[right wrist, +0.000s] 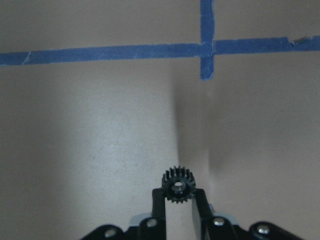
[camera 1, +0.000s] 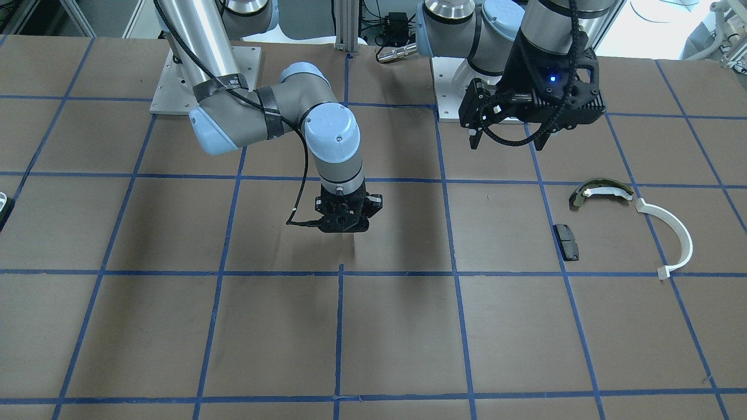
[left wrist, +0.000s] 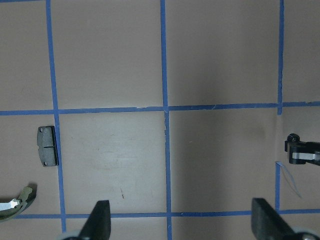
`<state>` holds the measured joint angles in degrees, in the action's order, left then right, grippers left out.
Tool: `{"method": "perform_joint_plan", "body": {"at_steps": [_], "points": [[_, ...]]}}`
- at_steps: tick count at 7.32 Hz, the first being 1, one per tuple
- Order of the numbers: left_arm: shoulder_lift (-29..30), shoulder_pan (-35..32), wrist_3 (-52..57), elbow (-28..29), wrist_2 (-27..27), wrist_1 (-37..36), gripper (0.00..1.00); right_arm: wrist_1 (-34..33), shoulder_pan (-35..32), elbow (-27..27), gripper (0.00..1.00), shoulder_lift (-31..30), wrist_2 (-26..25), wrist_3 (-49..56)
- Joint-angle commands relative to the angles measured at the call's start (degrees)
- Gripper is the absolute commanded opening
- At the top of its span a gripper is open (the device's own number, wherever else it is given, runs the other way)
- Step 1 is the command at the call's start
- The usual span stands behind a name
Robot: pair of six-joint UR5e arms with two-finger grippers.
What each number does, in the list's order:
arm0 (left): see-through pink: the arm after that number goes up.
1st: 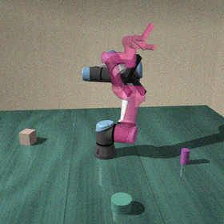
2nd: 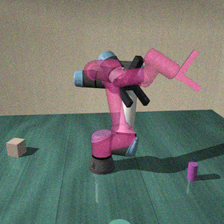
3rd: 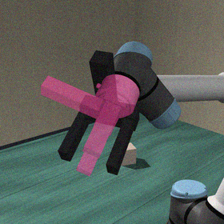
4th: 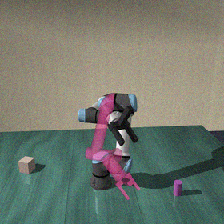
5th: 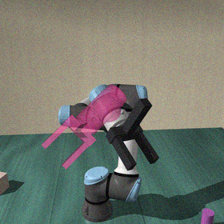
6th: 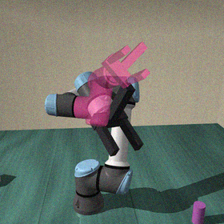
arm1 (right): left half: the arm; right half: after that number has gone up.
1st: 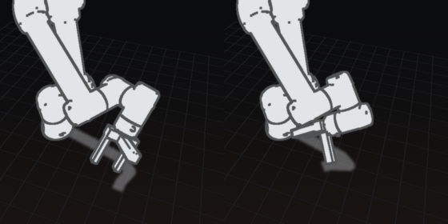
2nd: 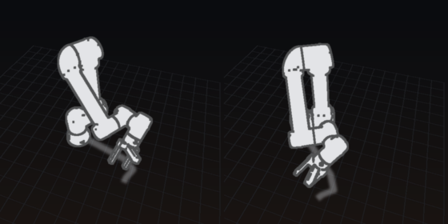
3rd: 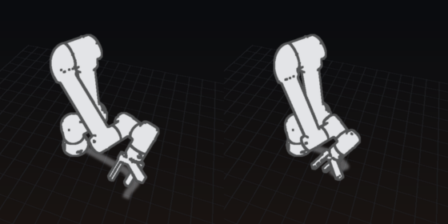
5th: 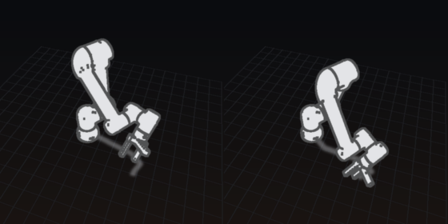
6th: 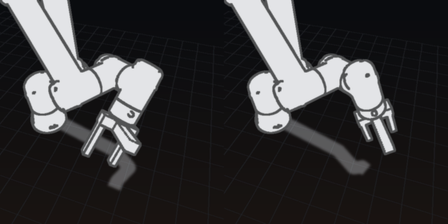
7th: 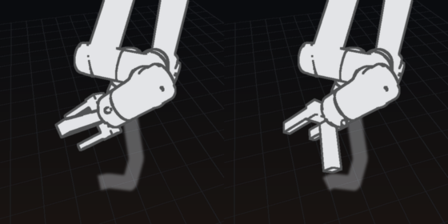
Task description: Place bearing gear from tray to pile
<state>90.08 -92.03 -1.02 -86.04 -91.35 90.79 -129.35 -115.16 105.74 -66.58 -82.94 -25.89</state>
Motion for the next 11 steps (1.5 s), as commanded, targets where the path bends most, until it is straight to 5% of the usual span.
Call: {"method": "perform_joint_plan", "body": {"at_steps": [1, 2, 4, 7, 11], "points": [[0.01, -0.07, -0.04, -0.09, 0.03, 0.0, 1.0, -0.29, -0.32, -0.01, 0.82, 0.14, -0.2, 0.14], [0.01, -0.07, 0.05, 0.0, 0.03, 0.0, 1.0, -0.2, -0.06, -0.62, 1.0, -0.04, -0.12, 0.75], [0.1, -0.07, -0.04, -0.09, 0.11, 0.0, 1.0, 0.06, 3.35, -2.63, 1.0, -1.52, -1.34, 2.06], [3.68, -0.07, -1.17, -1.22, 0.55, -0.61, 1.0, 5.31, 20.0, -3.7, 1.0, -5.56, -2.84, 16.81], [10.89, -8.57, -10.57, -16.49, 0.2, -26.2, 1.0, 12.88, 43.47, -3.52, 1.0, -10.58, -3.8, 41.72]]}}
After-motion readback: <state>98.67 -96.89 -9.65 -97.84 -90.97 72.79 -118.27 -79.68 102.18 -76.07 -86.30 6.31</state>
